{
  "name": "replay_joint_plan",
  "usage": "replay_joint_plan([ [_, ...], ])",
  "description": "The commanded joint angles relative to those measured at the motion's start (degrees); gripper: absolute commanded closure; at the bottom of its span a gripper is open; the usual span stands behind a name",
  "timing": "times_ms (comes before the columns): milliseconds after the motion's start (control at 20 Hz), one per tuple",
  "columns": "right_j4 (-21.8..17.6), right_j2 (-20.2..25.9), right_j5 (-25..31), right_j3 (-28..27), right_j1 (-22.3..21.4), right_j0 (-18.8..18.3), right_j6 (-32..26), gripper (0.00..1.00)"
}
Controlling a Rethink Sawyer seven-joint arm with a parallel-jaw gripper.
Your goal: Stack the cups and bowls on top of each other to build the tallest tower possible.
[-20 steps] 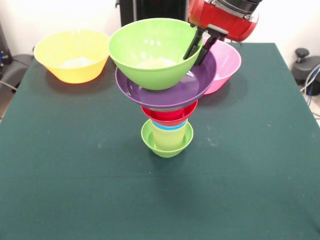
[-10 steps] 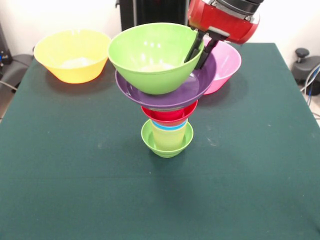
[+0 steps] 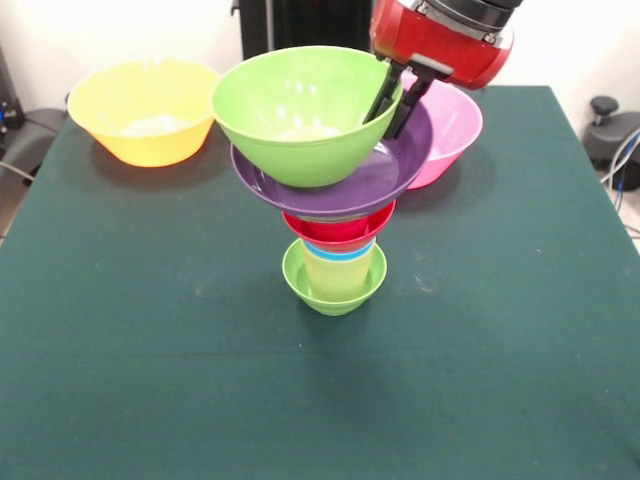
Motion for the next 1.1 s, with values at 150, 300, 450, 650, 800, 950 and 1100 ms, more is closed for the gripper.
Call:
replay_joint_plan([
  [150,1.52,1.44,-1.79,3.00,2.02,2.09,6.59,1.00],
  [300,1.81,1.16,-1.72,2.90,2.14,2.40,6.70,1.00],
  [450,2.12,0.84,-1.67,2.72,2.32,2.76,6.90,1.00],
  [650,2.60,0.35,-1.96,2.62,2.49,3.06,6.69,1.00],
  [800,2.95,0.09,-2.01,2.43,2.61,3.24,6.54,1.00],
  [950,3.14,-0.19,-2.09,2.45,2.65,3.42,6.58,1.00],
  [1100,3.21,-0.33,-2.26,2.46,2.69,3.47,6.49,1.00],
])
